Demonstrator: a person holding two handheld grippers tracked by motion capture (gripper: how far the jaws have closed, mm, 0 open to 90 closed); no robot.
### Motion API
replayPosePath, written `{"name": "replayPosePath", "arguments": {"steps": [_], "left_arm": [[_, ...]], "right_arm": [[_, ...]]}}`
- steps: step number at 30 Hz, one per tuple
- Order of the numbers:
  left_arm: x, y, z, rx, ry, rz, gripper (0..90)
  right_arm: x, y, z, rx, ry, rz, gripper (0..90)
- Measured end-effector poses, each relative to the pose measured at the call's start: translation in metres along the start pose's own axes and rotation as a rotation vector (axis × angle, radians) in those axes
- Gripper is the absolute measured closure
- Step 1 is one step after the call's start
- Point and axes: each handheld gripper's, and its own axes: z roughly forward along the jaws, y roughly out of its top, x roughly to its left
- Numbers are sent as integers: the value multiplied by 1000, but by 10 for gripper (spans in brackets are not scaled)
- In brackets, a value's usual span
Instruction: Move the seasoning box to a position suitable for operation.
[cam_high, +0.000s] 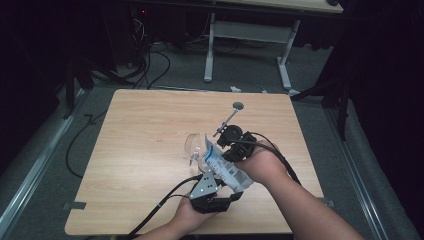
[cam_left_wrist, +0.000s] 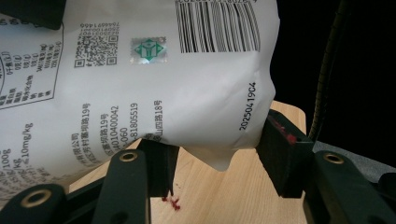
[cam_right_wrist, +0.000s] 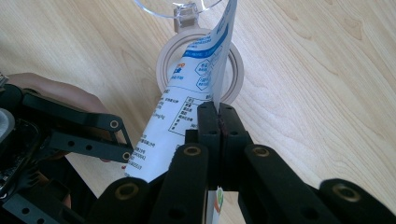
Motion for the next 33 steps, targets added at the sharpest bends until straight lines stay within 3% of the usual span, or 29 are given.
{"name": "replayPosePath", "arguments": {"steps": [33], "left_arm": [[-1, 3, -1, -9, -2, -10, 508]], "right_arm": [[-1, 3, -1, 0, -6, -4, 900]]}}
